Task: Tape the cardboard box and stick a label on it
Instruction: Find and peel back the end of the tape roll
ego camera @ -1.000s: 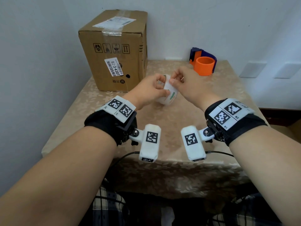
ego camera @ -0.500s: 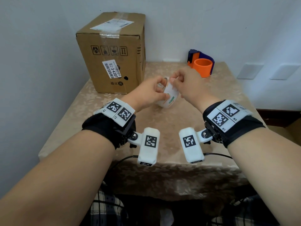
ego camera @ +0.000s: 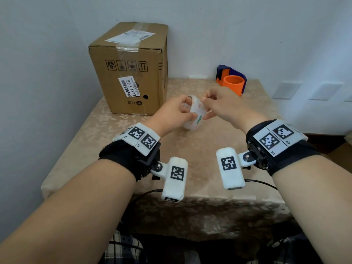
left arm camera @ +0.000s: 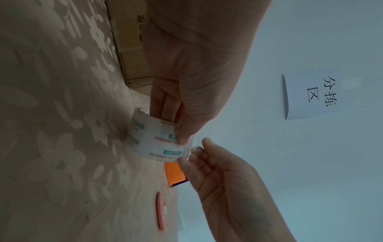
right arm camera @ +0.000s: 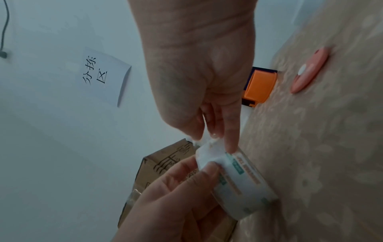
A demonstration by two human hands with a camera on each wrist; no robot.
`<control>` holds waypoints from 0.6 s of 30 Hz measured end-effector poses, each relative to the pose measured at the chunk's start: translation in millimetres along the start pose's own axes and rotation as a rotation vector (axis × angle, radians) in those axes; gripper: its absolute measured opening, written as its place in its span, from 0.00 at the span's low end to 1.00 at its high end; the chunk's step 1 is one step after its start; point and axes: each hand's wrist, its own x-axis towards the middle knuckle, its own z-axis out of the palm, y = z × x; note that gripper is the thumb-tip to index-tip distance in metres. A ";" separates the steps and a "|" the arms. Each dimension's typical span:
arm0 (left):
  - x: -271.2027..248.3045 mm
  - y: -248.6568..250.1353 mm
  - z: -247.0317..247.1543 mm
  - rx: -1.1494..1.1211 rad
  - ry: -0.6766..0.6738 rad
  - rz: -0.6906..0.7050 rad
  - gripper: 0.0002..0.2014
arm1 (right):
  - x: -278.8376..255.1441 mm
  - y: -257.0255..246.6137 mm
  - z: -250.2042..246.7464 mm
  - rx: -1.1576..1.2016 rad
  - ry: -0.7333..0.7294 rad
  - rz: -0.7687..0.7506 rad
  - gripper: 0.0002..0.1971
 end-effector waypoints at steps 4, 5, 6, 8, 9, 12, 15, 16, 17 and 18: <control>-2.8 -4.8 1.4 0.100 -0.058 0.043 0.10 | -0.9 1.1 2.7 -0.158 0.045 -0.094 0.09; -2.8 -5.9 0.7 0.125 -0.063 0.047 0.08 | -0.7 2.1 3.9 -0.185 0.086 -0.103 0.06; -2.5 -6.1 -0.5 0.154 -0.046 0.053 0.05 | -0.1 3.2 4.2 -0.199 0.127 -0.117 0.04; -0.9 -4.4 -3.7 0.196 0.013 0.068 0.03 | 0.2 2.8 2.7 -0.223 0.171 -0.139 0.05; -0.1 -2.9 -4.5 0.217 0.029 0.074 0.04 | 0.2 1.9 1.6 -0.226 0.169 -0.149 0.06; 1.5 -0.1 -4.9 0.325 0.077 0.084 0.08 | -2.1 -3.0 -1.0 -0.192 0.114 -0.175 0.05; 4.2 0.7 -6.5 0.375 0.158 0.069 0.11 | -4.2 -8.5 -0.4 -0.070 0.072 -0.191 0.06; 4.9 1.0 -6.6 0.364 0.166 0.064 0.11 | -3.6 -8.0 -0.2 -0.019 0.089 -0.177 0.08; 5.0 1.5 -6.3 0.351 0.168 0.061 0.11 | -3.0 -6.8 -0.3 0.018 0.115 -0.156 0.09; 4.2 2.0 -5.5 0.342 0.165 0.057 0.11 | -2.7 -5.4 -0.3 0.033 0.135 -0.134 0.09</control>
